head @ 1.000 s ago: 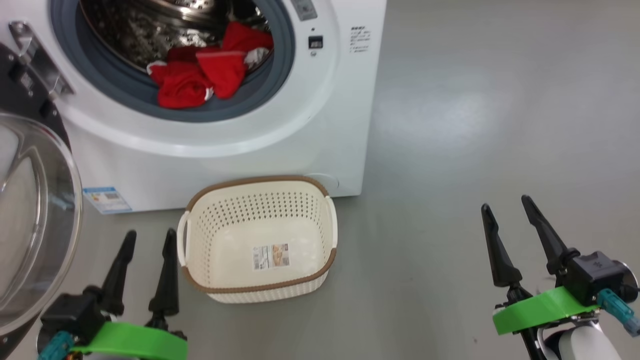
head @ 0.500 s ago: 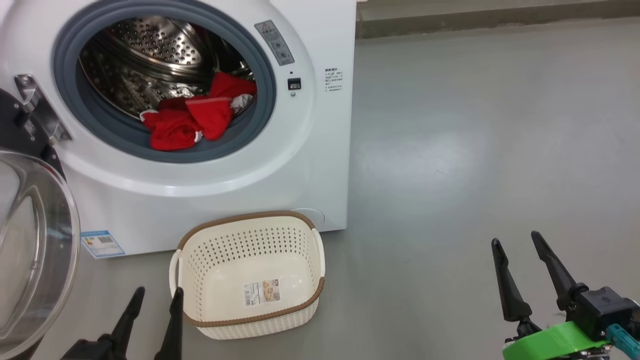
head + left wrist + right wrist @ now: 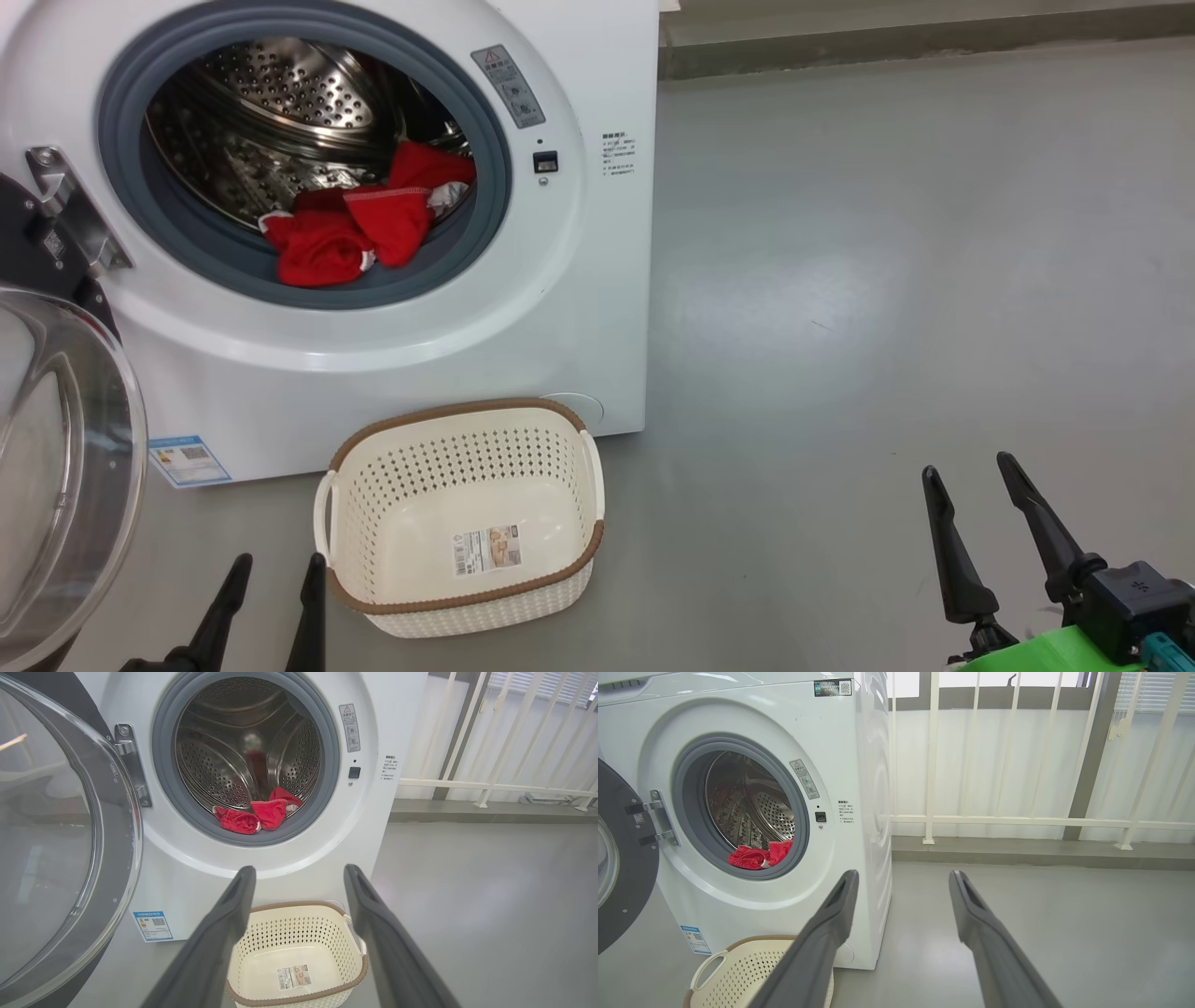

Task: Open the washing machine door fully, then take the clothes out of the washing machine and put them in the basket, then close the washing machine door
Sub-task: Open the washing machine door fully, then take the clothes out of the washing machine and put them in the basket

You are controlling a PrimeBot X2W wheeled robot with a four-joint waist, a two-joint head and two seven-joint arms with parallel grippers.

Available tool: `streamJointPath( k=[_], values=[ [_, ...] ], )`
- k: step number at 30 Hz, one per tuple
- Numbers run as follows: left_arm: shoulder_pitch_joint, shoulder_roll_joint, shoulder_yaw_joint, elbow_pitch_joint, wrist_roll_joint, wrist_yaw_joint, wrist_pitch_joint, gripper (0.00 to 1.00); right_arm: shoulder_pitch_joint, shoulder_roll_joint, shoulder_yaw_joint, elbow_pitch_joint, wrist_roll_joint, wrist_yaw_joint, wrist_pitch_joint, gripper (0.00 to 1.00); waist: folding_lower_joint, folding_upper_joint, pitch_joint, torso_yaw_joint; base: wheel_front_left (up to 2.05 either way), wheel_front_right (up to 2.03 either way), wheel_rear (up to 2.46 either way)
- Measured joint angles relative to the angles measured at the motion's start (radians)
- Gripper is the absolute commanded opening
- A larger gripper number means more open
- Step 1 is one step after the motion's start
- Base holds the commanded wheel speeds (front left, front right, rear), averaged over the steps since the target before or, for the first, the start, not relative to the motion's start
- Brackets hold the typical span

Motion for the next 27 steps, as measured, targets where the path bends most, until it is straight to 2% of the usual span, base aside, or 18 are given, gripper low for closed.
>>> streamJointPath(
  k=[16,27],
  values=[
    [0.003,0.007,-0.012,-0.024,0.009,0.040,0.032,1.00,0.000,0.001,-0.019,-0.020,0.000,0.000,0.000,1.00,0.0000,0.0000,0.002,0.003,0.08,-0.09,0.02],
    [0.003,0.008,-0.020,-0.032,0.016,0.058,0.040,1.00,0.000,0.001,-0.012,-0.020,0.000,0.000,0.000,1.00,0.0000,0.0000,0.013,0.005,1.34,-1.36,0.02]
  ],
)
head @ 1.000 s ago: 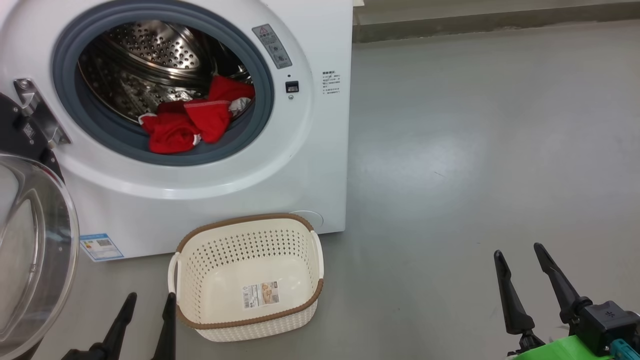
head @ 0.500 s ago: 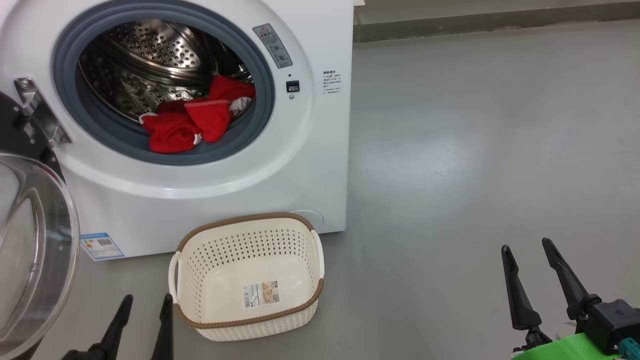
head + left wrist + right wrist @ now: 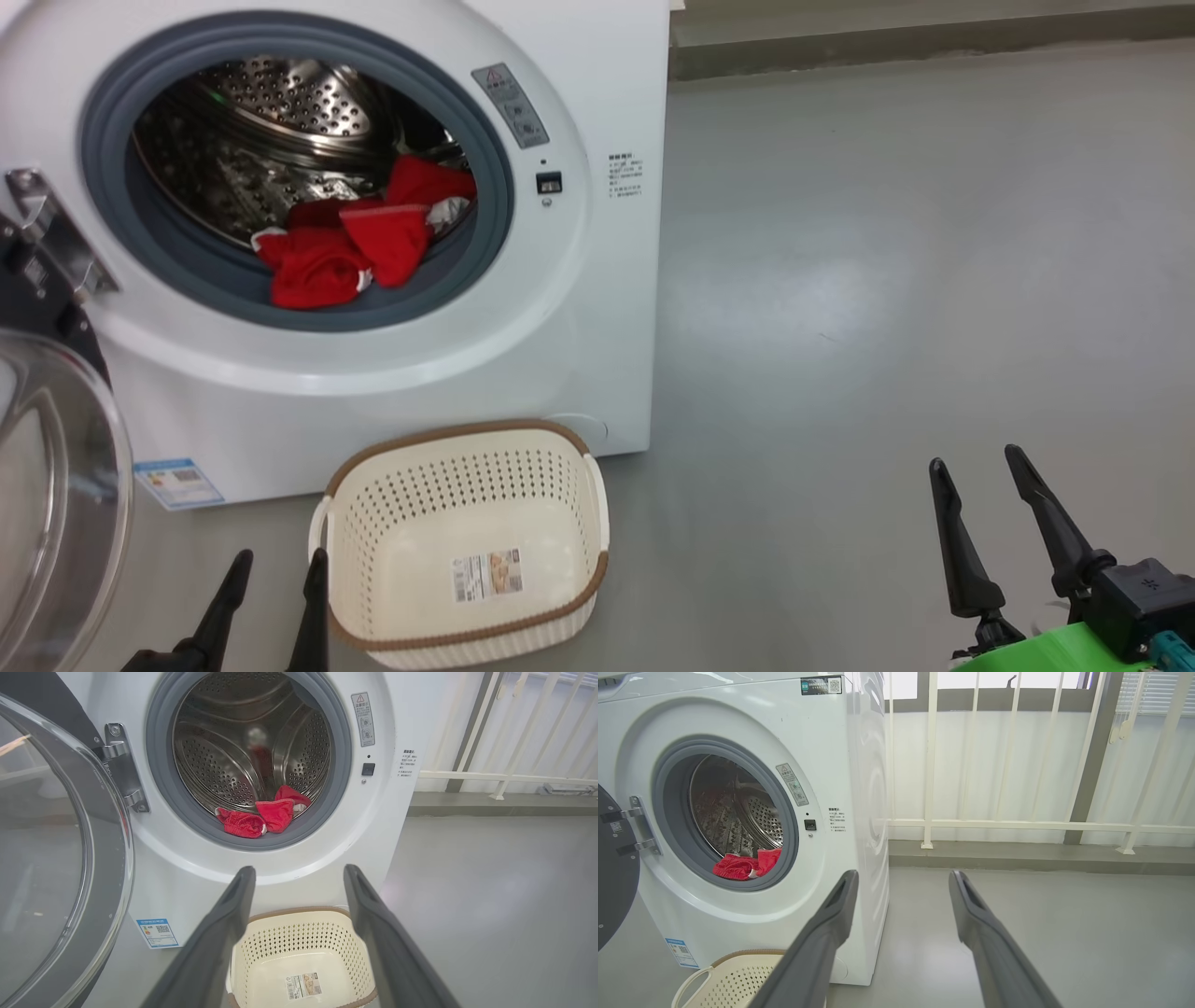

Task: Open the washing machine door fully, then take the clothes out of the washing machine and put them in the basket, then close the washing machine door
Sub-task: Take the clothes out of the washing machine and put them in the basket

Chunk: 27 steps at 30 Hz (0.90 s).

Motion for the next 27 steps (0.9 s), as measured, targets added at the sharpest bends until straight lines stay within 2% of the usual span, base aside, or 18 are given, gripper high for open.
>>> streamJointPath(
  k=[11,27],
  values=[
    [-0.001,-0.002,0.005,-0.022,-0.016,0.008,-0.017,1.00,-0.001,0.000,0.012,0.009,0.000,0.000,0.000,1.00,0.0000,0.0000,-0.002,-0.002,1.02,-1.02,0.00],
    [-0.004,-0.002,-0.004,0.005,-0.016,0.012,-0.024,1.00,-0.001,0.000,0.019,0.017,0.000,0.000,0.000,1.00,0.0000,0.0000,-0.007,-0.001,0.03,-0.03,0.00]
  ],
)
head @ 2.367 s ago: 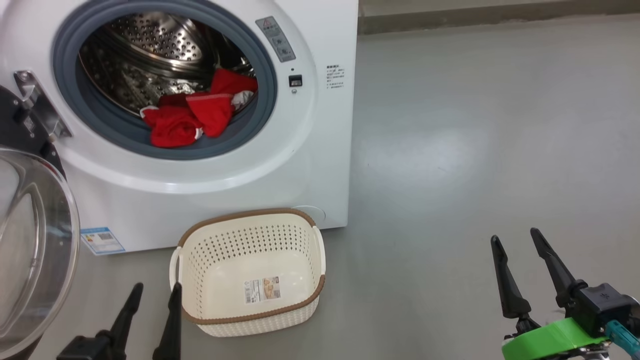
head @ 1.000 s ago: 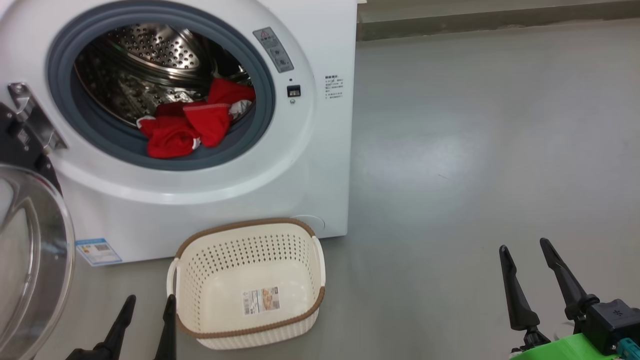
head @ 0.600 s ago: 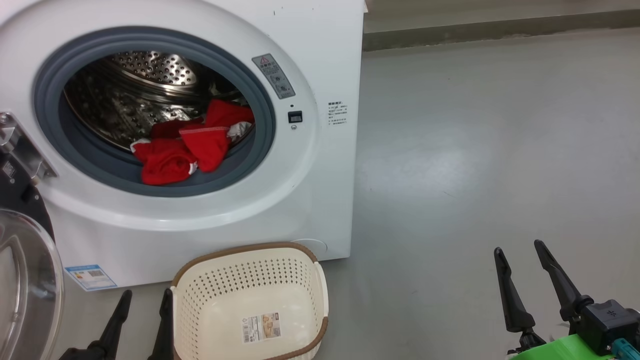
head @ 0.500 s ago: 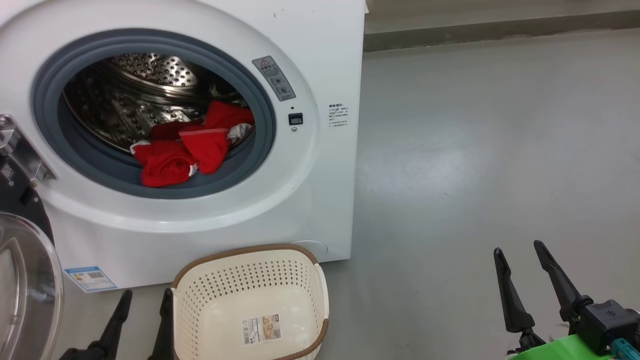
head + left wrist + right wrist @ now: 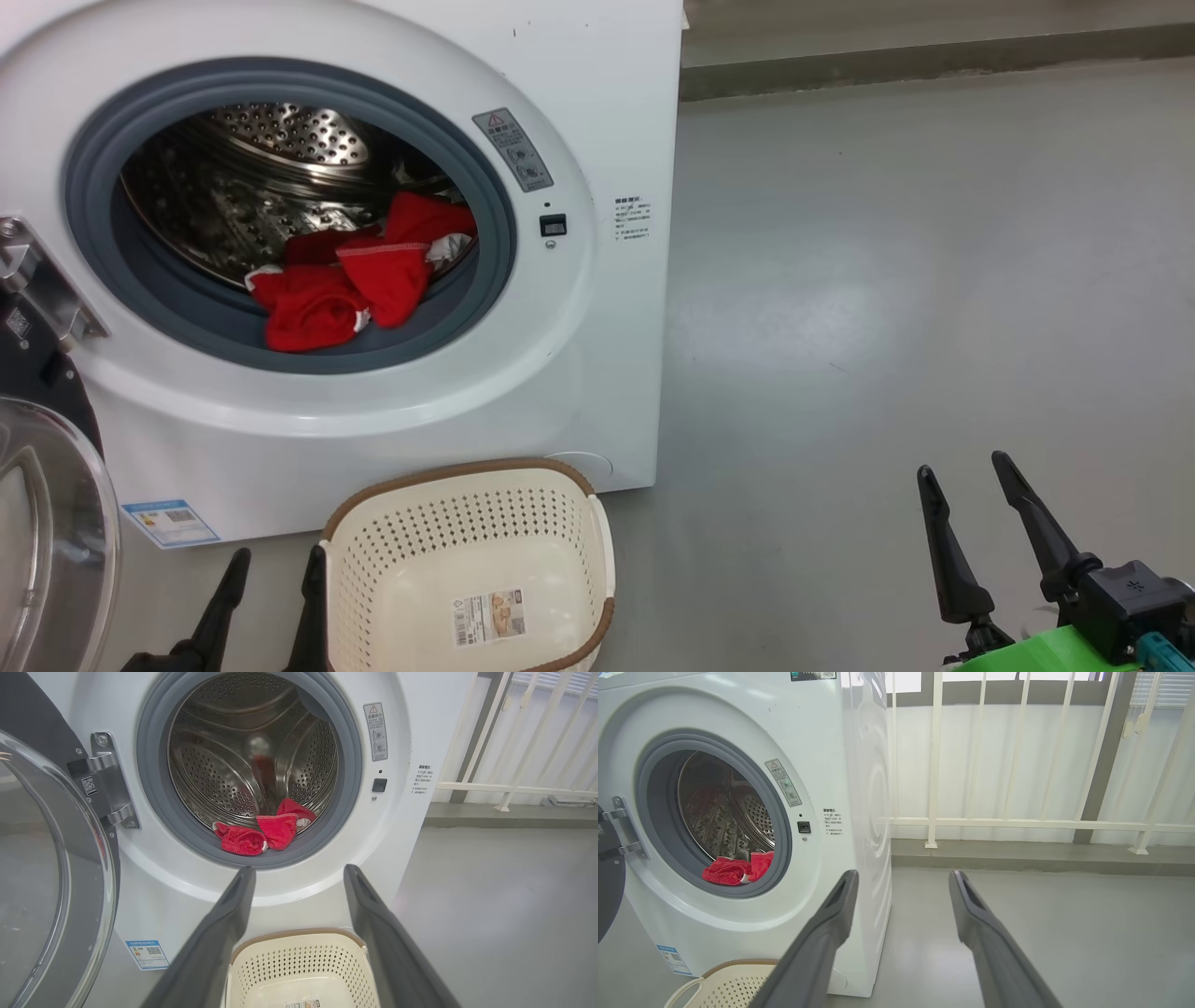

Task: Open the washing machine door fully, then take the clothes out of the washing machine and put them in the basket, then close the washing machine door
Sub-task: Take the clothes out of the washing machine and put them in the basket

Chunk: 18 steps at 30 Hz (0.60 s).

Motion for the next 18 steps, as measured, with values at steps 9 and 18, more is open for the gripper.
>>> streamJointPath(
  k=[9,18],
  values=[
    [-0.011,-0.001,-0.004,0.012,-0.002,0.009,-0.007,1.00,0.000,0.000,0.004,-0.002,0.000,0.000,0.000,1.00,0.0000,0.0000,0.005,0.004,0.00,0.00,0.00],
    [-0.066,-0.009,-0.015,0.029,-0.010,0.022,-0.007,1.00,-0.002,0.000,0.022,-0.010,0.000,0.000,0.000,1.00,0.0000,0.0000,0.023,0.018,0.00,0.00,0.00]
  ],
)
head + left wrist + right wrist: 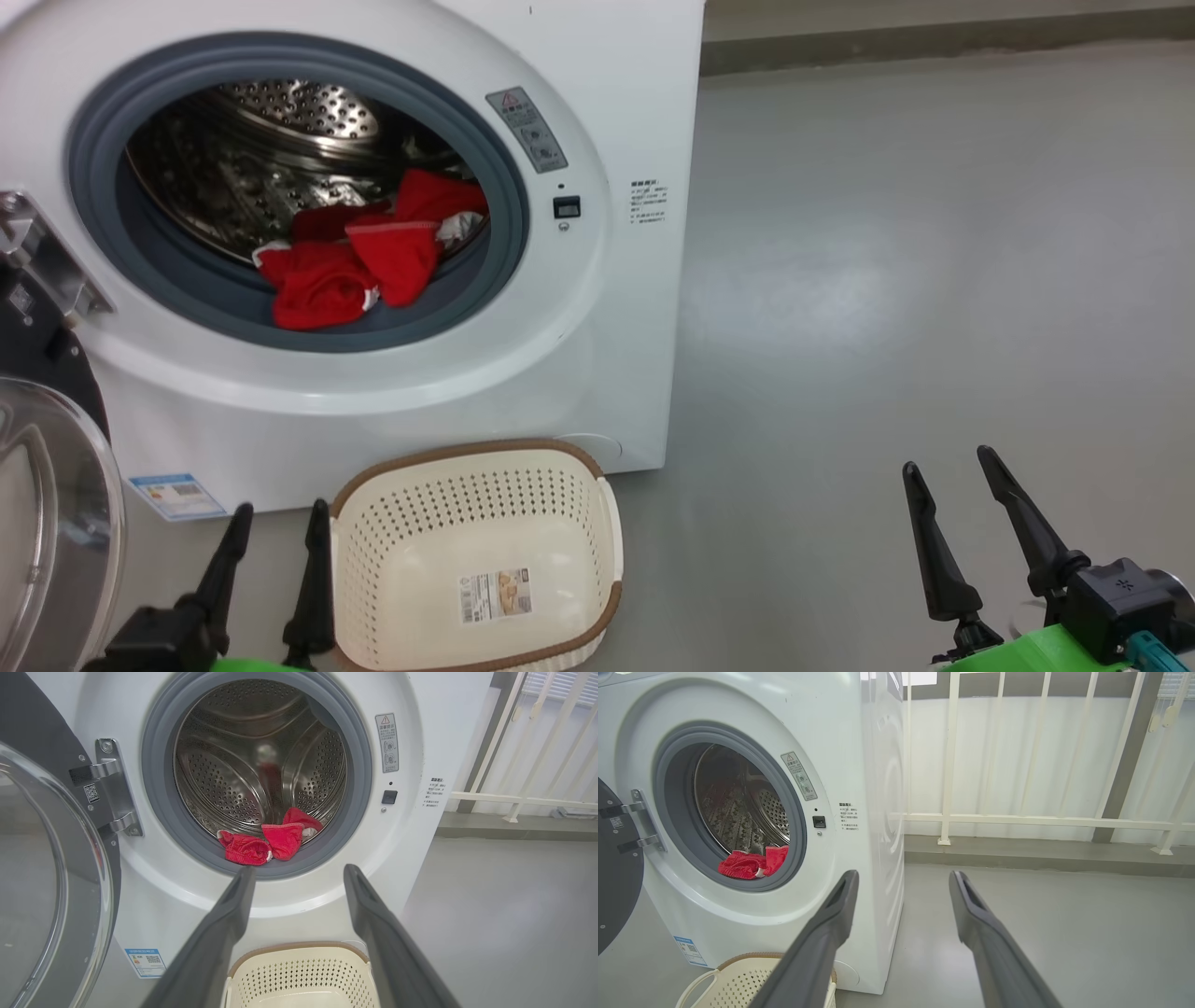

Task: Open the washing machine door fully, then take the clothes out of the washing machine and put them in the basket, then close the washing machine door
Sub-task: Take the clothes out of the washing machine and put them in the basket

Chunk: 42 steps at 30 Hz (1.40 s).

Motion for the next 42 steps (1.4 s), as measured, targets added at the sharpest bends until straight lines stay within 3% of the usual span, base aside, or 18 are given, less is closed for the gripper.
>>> streamJointPath(
  k=[18,42],
  values=[
    [-0.361,0.000,-0.004,0.090,0.003,0.005,-0.010,1.00,-0.157,-0.002,0.048,-0.036,-0.010,0.000,0.000,1.00,0.0000,0.0000,0.207,0.034,0.00,0.00,0.00],
    [-0.901,0.017,0.008,0.471,0.054,-0.009,-0.019,1.00,-0.343,-0.013,0.107,-0.072,-0.010,0.000,0.000,1.00,0.0000,0.0000,0.502,0.023,0.00,0.00,0.00]
  ],
)
